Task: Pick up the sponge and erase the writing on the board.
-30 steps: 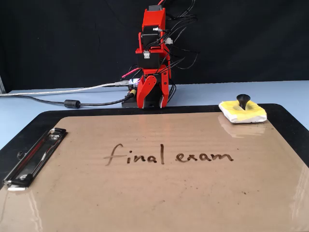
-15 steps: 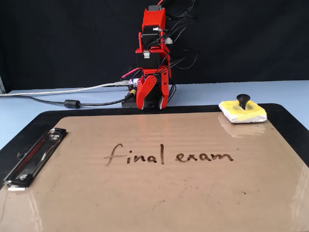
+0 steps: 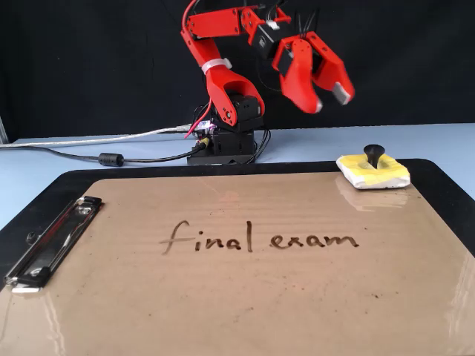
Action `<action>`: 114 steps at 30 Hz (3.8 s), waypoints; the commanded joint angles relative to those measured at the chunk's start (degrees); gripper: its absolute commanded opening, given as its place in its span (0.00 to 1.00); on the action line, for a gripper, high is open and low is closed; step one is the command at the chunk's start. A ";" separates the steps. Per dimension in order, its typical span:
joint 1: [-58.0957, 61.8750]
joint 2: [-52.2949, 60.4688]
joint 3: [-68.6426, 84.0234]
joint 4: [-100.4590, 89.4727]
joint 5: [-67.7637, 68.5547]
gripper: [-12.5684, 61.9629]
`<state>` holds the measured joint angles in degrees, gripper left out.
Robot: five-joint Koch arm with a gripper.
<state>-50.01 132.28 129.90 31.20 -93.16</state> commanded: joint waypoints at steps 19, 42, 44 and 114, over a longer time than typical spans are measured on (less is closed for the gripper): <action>-5.71 -16.70 8.09 -33.22 1.41 0.61; -14.06 -31.38 15.47 -57.57 1.85 0.60; -14.06 -31.46 15.64 -57.83 1.85 0.60; 8.96 -25.22 25.66 -65.65 5.80 0.06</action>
<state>-43.07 103.54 156.45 -32.87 -87.36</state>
